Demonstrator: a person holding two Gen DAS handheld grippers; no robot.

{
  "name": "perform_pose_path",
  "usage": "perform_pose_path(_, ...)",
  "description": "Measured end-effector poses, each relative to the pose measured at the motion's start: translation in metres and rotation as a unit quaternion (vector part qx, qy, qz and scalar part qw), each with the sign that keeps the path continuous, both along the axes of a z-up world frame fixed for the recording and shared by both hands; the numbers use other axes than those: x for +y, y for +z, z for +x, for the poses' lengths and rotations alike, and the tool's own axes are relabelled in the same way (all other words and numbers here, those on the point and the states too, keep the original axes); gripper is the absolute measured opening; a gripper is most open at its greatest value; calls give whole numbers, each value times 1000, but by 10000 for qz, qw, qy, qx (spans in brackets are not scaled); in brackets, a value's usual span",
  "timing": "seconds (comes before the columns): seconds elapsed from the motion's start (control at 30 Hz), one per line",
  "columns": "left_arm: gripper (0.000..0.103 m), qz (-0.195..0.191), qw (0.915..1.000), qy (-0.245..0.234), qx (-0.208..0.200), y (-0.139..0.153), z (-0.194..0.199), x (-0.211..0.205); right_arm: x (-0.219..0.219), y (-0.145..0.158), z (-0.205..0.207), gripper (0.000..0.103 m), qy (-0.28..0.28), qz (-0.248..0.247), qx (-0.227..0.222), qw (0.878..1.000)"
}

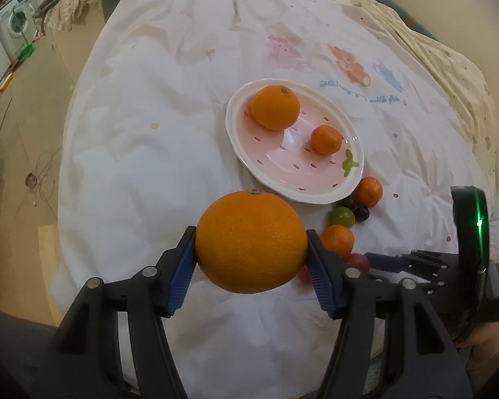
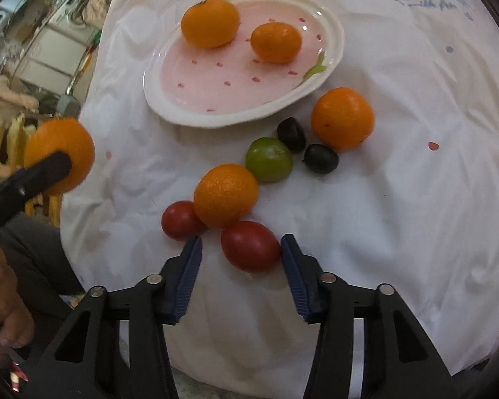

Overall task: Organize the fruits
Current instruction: 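Grasp the large red tomato with the right tool while the left tool holds the orange, then carry the orange and tomato onto the pink plate and open both tools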

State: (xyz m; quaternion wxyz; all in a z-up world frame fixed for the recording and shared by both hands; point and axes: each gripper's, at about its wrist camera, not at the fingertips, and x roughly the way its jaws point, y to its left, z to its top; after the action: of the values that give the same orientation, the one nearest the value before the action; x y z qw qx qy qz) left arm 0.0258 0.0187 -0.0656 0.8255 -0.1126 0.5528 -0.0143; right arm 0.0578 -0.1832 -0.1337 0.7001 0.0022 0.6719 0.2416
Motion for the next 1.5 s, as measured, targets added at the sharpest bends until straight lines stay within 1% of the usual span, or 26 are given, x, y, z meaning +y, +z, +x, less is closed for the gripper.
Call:
perform_pose_path(0.03, 58, 13, 10000, -4, 3, -1, 0, 0, 1, -1, 0, 39, 44, -50, -14, 10000)
perform_pose_path(0.2, 58, 20, 10000, 1, 14, -3, 1, -1, 3, 2, 0, 38, 166, -60, -27, 9998)
perform_pose_path(0.43, 58, 102, 9999, 38, 56, -7, 0, 0, 0, 15, -7, 38, 307, 212, 55, 9993)
perform_pose_path(0.57, 59, 35, 9998, 122, 127, -12, 2, 5, -9, 24, -6, 38, 82, 463, 62, 9989)
perform_pose_path(0.73, 59, 193, 9997, 140, 108, -14, 3, 3, -26, 42, 1, 38, -232, 825, -125, 9962)
perform_pose_path(0.87, 59, 433, 9990, 89, -47, -7, 1, -3, -40, 64, 8, 38, -587, 1310, -497, 9884)
perform_pose_path(0.97, 59, 584, 9980, 83, -238, 2, -2, -5, -49, 83, 9, 38, -787, 1660, -862, 9792)
perform_pose_path(1.07, 59, 735, 9964, 90, -420, 12, -3, -7, -59, 96, 11, 38, -1047, 1904, -1190, 9688)
perform_pose_path(1.2, 59, 789, 9955, 141, -499, 20, 1, -8, -64, 105, 14, 38, -1266, 2025, -1381, 9612)
perform_pose_path(1.33, 59, 858, 9949, 149, -507, 23, 5, -9, -74, 108, 17, 38, -1417, 2195, -1403, 9550)
perform_pose_path(1.5, 59, 918, 9944, 124, -505, 28, 13, -12, -83, 112, 29, 38, -1583, 2260, -1424, 9506)
